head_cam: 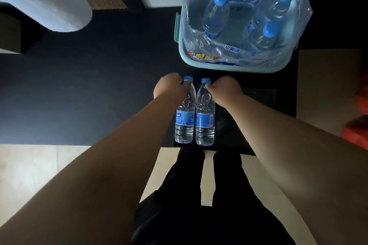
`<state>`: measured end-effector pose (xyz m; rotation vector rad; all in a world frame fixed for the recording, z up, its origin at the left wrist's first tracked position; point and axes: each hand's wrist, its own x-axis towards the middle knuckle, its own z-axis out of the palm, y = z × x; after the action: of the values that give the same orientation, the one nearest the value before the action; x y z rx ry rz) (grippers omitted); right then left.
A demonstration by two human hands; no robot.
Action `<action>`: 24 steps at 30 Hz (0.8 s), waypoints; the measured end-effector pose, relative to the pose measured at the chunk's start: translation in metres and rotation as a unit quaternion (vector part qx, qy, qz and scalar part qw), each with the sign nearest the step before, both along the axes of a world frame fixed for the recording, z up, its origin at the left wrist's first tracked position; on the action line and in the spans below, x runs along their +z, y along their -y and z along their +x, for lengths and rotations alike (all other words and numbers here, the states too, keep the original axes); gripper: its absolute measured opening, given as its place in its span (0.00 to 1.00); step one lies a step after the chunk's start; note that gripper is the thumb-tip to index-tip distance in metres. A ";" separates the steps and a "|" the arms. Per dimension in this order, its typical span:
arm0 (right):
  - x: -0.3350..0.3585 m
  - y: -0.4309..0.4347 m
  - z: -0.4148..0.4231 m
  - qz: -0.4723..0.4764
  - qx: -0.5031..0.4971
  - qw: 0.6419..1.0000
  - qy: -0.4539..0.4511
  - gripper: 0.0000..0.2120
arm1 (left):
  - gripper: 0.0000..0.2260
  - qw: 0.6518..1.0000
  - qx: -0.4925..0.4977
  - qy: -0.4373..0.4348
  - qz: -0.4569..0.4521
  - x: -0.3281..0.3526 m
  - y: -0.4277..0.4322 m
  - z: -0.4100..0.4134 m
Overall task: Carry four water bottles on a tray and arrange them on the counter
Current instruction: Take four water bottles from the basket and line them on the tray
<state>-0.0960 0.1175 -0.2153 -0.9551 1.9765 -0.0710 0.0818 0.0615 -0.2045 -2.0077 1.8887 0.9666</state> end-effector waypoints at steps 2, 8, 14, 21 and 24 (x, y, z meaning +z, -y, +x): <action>0.005 -0.008 -0.003 -0.002 0.009 1.000 -0.001 0.25 | 0.17 1.000 0.000 0.000 -0.009 0.007 -0.005 0.006; 0.040 -0.026 -0.016 0.001 0.012 1.000 -0.020 0.18 | 0.14 1.000 -0.002 0.003 -0.022 0.045 -0.005 0.016; 0.096 -0.028 -0.037 -0.004 0.035 0.999 -0.001 0.19 | 0.16 0.998 -0.040 -0.011 -0.039 0.097 -0.003 0.000; 0.165 -0.004 -0.065 -0.084 0.066 0.994 -0.012 0.16 | 0.13 0.994 -0.053 -0.041 -0.086 0.164 0.022 -0.029; 0.188 0.012 -0.078 -0.121 0.066 0.990 -0.040 0.15 | 0.18 0.989 -0.081 -0.038 -0.116 0.188 0.042 -0.044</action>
<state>-0.1737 0.1058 -0.0273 -1.2605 2.0038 -0.2043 0.0379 0.0190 -0.0168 -1.9217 2.2575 0.8258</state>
